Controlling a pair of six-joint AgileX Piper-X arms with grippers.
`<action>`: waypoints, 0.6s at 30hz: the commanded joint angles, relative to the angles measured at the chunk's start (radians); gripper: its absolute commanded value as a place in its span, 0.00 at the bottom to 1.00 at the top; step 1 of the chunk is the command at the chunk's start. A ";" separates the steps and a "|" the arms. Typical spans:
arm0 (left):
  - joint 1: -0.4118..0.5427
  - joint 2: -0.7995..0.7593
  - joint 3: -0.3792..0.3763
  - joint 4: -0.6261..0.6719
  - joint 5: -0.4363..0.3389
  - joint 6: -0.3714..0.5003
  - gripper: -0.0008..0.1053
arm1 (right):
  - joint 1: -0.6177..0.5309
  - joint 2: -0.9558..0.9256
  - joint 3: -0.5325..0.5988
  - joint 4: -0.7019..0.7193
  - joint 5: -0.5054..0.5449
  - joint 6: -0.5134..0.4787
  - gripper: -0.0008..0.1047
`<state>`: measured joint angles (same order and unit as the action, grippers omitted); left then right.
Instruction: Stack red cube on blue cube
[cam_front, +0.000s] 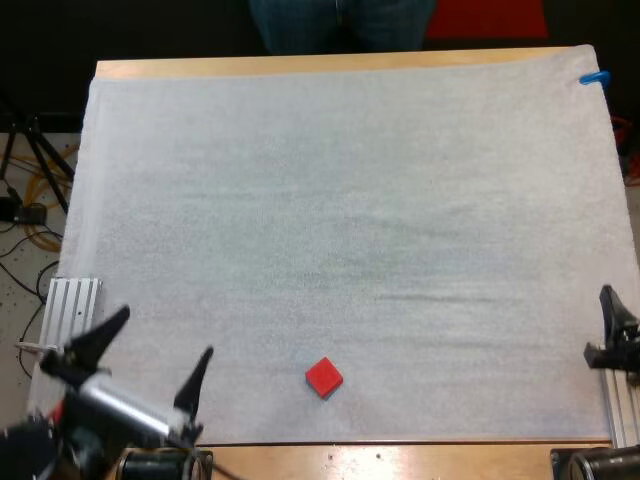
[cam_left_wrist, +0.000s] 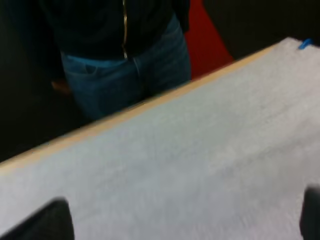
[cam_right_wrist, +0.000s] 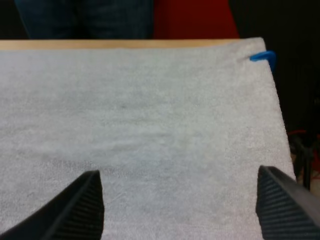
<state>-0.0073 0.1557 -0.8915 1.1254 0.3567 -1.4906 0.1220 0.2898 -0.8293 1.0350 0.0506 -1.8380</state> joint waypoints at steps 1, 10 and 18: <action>-0.001 -0.050 0.016 0.032 0.007 0.001 0.83 | -0.001 -0.039 0.016 -0.002 -0.003 0.005 0.61; -0.001 -0.279 0.037 0.183 -0.011 -0.001 0.83 | -0.001 -0.258 0.111 0.035 -0.010 0.026 0.61; 0.004 -0.310 0.044 0.283 -0.057 -0.021 0.83 | -0.001 -0.340 0.149 0.064 -0.009 0.018 0.61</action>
<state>-0.0039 -0.0147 -0.8481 1.4052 0.3093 -1.4995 0.1220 -0.0096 -0.6804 1.0992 0.0480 -1.8170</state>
